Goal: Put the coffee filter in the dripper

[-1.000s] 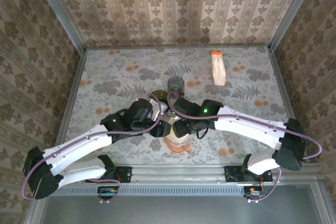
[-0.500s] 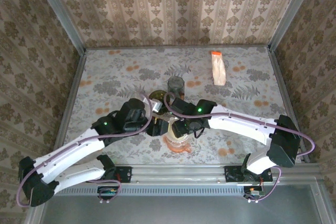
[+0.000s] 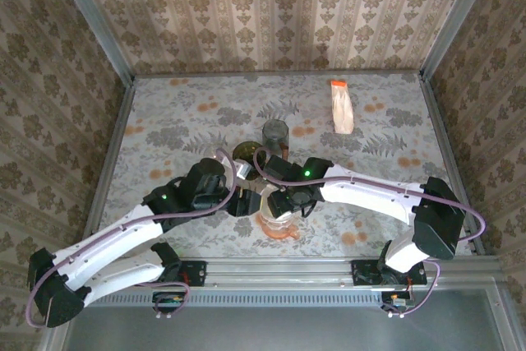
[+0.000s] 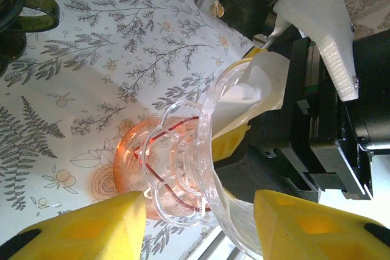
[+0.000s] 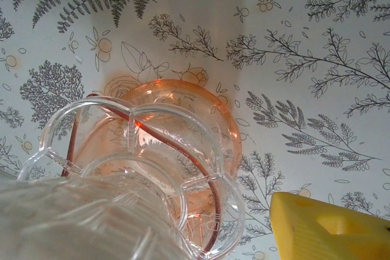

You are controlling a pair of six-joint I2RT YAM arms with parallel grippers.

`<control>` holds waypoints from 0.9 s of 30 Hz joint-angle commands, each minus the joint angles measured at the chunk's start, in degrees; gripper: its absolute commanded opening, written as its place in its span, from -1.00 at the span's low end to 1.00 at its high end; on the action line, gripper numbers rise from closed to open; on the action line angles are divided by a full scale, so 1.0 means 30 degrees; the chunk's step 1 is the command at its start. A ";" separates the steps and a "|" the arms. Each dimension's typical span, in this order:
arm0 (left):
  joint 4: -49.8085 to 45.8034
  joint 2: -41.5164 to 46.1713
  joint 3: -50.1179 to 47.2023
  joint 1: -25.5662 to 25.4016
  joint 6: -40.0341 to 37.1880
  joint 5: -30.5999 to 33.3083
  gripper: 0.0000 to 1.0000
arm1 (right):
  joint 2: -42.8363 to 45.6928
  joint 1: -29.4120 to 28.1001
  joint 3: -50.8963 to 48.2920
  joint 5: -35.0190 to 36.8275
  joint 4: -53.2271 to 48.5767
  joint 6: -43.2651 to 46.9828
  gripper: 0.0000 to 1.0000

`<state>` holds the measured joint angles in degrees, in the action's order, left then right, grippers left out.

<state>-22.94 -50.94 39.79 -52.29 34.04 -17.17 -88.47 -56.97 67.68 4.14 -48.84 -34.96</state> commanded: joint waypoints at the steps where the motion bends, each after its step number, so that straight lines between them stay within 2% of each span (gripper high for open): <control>1: 0.0588 -0.0100 -0.0153 0.0153 0.0342 -0.0543 0.07 | -0.0597 0.0094 -0.0630 -0.0040 0.0196 -0.0358 0.28; 7: 0.0819 -0.0181 -0.0314 0.0146 0.0401 -0.0488 0.13 | -0.0508 0.0094 -0.0529 -0.0032 0.0206 -0.0358 0.28; 9: 0.0793 -0.0291 -0.0329 0.0146 0.0400 -0.0430 0.08 | -0.0460 0.0093 -0.0450 -0.0040 0.0167 -0.0358 0.28; 14: 0.0992 -0.0657 -0.0400 0.0162 0.0456 -0.0677 -0.20 | -0.0056 0.0097 -0.0382 0.0071 0.0025 -0.0358 0.29; 27: 0.1299 -0.0775 -0.0519 0.0135 0.0686 -0.0810 -0.22 | 0.2716 0.0103 0.0208 0.1263 -0.1342 -0.0321 0.40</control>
<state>-20.12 -53.21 38.94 -52.29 35.24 -18.72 -83.46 -56.88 67.68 5.52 -49.89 -35.16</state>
